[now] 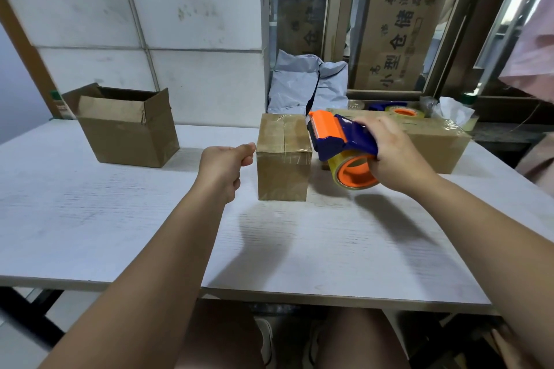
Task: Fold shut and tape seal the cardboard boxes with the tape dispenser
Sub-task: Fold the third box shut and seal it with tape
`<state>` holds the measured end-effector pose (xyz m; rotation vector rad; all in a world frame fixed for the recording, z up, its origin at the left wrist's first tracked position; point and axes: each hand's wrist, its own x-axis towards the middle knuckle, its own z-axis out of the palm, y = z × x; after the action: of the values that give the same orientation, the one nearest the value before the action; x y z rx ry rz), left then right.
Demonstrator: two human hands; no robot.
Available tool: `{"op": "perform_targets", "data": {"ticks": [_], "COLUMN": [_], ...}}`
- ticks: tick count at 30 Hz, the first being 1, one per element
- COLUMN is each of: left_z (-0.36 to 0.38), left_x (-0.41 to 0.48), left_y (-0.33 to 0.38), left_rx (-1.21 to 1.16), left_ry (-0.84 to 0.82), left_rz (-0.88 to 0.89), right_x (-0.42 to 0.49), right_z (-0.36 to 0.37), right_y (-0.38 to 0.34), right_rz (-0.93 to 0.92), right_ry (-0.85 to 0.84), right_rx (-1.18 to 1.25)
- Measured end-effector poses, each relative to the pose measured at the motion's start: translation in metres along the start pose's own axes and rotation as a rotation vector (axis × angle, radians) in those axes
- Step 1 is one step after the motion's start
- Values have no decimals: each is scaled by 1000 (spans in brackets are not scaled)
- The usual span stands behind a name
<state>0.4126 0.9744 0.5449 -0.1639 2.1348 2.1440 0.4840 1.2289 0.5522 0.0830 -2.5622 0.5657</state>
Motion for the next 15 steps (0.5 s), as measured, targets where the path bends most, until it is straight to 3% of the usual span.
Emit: {"op": "perform_targets", "data": {"ticks": [9,15], "left_z": [-4,-2], "left_x": [6,5], "left_y": [-5,-5], "left_rx": [28,101], "left_ry": [-67,-56], "left_rz": [-43,18], "right_x": [-2,-3], "right_z": [12,20], "right_y": [9,16], "right_rz": [40,63], "right_ry": [-53,-116], "right_rx": [75,114]}}
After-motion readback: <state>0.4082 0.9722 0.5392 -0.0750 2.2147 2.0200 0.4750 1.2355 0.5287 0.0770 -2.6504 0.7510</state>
